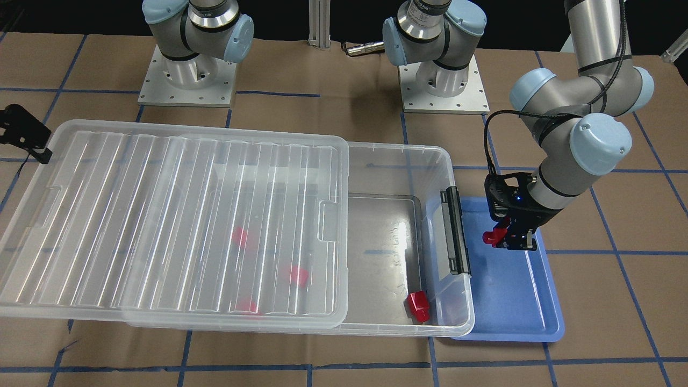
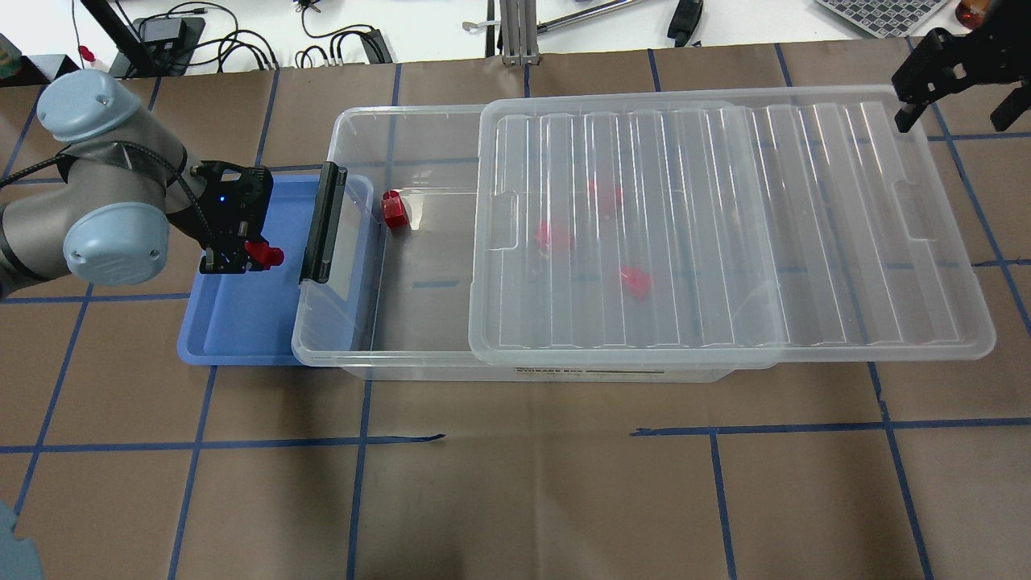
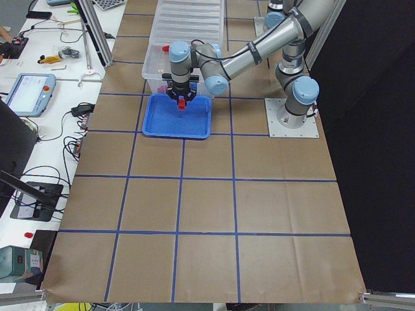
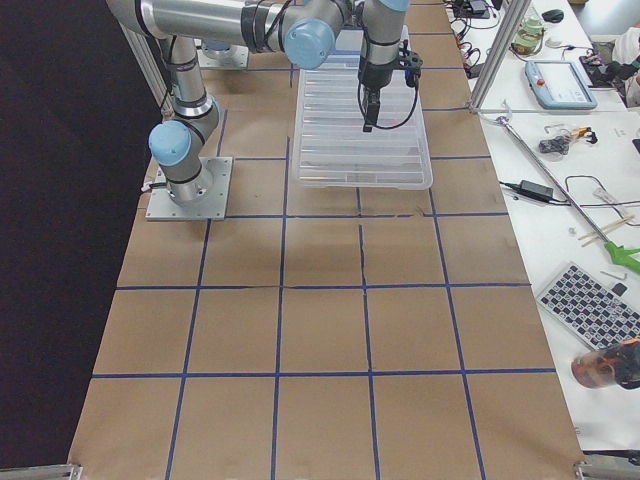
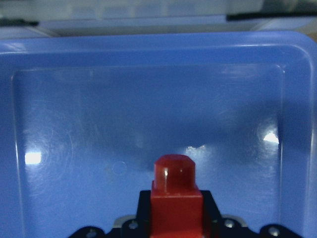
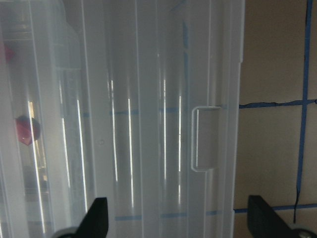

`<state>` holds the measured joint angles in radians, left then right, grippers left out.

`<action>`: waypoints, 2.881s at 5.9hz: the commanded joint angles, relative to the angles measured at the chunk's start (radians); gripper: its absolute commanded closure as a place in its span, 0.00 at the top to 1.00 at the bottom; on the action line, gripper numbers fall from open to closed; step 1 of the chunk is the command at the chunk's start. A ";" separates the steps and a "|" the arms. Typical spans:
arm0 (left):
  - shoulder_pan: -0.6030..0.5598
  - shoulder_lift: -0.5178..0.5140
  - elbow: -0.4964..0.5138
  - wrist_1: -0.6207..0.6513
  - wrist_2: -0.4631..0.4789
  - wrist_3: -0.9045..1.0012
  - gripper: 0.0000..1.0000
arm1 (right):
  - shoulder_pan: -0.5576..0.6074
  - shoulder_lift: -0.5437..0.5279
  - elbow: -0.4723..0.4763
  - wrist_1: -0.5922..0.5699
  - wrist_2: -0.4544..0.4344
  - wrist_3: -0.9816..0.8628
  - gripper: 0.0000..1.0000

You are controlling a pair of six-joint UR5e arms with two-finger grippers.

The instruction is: Place red block in blue tray from box

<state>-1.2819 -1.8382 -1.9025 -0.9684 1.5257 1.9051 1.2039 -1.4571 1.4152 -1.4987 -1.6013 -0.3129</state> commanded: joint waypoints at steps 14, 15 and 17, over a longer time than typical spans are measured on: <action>-0.004 0.029 0.132 -0.268 -0.001 -0.102 0.90 | -0.222 0.029 0.344 -0.325 -0.001 -0.213 1.00; -0.020 0.062 0.196 -0.386 -0.002 -0.214 0.91 | -0.221 0.027 0.346 -0.324 0.030 -0.212 1.00; -0.101 0.141 0.351 -0.629 -0.004 -0.486 0.98 | -0.175 0.023 0.346 -0.319 0.050 -0.158 1.00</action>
<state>-1.3425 -1.7320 -1.6277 -1.4836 1.5228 1.5666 1.0032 -1.4314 1.7608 -1.8210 -1.5589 -0.5001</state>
